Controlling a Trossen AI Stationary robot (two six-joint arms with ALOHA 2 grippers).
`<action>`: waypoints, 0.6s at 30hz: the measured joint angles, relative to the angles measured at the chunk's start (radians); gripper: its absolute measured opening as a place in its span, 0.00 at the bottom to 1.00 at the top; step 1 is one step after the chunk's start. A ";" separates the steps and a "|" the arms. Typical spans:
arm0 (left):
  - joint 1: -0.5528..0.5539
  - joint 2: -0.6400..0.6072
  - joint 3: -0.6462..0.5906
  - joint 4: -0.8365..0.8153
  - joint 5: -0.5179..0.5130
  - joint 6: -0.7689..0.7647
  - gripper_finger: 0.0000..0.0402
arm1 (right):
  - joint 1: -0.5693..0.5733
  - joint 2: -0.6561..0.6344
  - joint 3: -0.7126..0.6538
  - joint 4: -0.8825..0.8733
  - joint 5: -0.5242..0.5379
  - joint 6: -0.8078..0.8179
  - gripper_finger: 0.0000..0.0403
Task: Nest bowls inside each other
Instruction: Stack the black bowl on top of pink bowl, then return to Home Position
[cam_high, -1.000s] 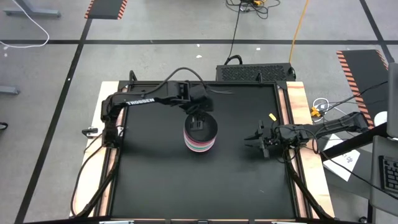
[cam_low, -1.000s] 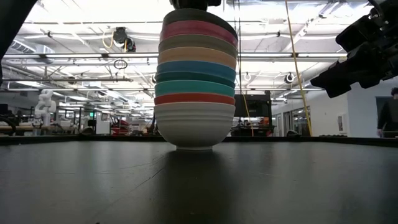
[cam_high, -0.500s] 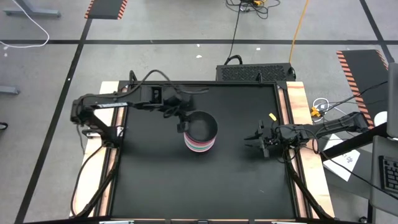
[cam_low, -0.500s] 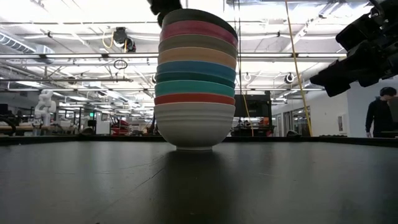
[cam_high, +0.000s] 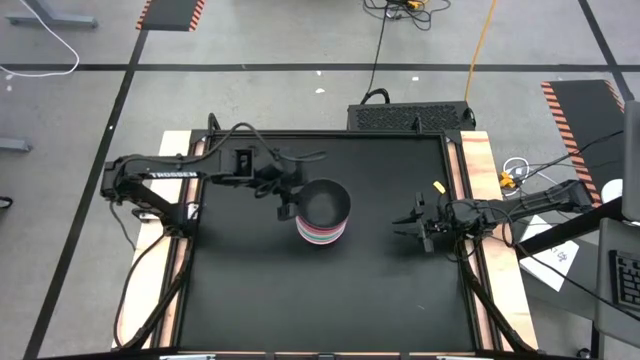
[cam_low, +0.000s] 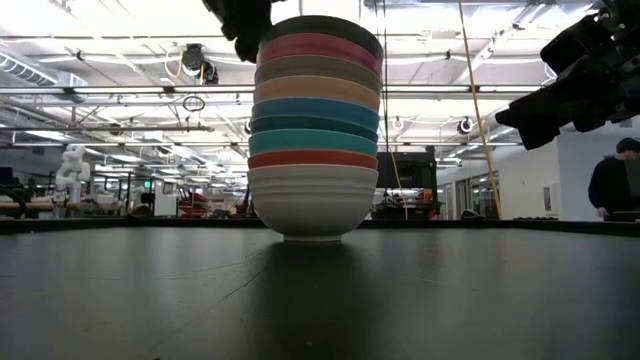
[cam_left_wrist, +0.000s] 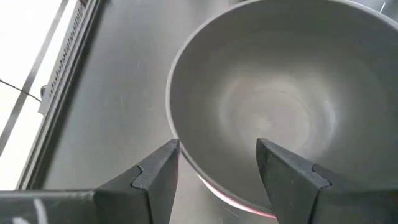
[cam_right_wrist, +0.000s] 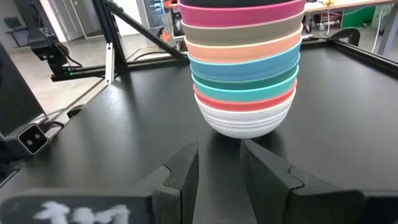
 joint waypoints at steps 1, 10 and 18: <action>-0.001 0.000 -0.004 0.005 -0.001 0.003 0.54 | 0.000 0.000 0.000 0.000 0.000 0.000 0.28; -0.003 -0.036 0.021 0.073 -0.051 0.062 0.54 | 0.000 0.001 0.000 0.006 0.000 -0.001 0.28; -0.056 -0.137 0.082 0.001 -0.132 0.044 0.54 | 0.000 0.016 0.000 0.005 0.000 -0.002 0.28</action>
